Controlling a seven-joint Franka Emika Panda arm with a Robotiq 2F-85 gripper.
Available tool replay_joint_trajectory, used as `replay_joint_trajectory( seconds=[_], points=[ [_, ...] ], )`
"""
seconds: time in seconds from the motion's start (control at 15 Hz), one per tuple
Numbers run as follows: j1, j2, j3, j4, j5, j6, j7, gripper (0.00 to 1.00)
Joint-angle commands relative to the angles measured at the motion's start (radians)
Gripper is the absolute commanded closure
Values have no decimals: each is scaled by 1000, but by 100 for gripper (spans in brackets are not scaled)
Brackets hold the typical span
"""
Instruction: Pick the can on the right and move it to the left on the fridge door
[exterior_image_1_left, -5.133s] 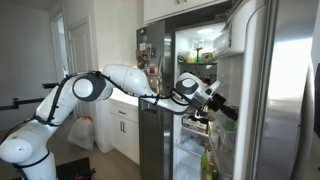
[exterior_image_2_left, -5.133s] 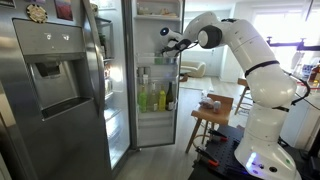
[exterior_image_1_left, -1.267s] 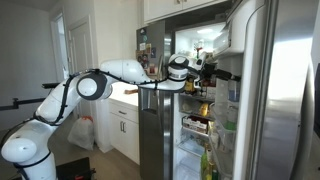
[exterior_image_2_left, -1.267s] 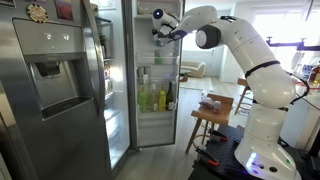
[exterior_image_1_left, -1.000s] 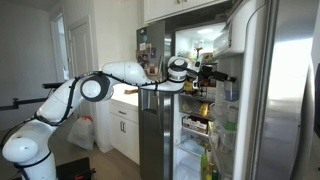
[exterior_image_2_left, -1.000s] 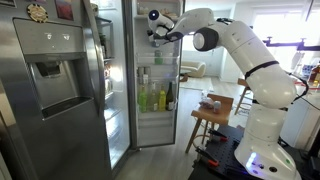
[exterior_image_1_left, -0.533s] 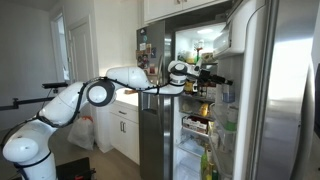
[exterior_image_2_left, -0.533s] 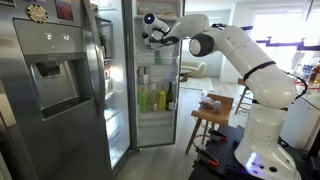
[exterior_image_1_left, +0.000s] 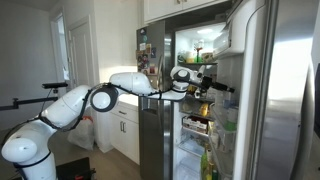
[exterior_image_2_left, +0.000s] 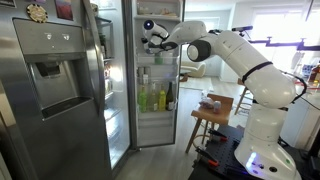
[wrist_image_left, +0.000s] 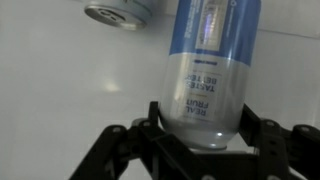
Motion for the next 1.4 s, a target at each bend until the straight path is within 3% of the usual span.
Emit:
replay_joint_trajectory(
  seconds=[0.0,1.27,1.33],
  points=[
    [-29,39,31,70,31,16,-64,51],
    [-43,92,118,86,52,0,-146,51],
    [-43,94,121,88,51,-2,-147,41]
  ],
)
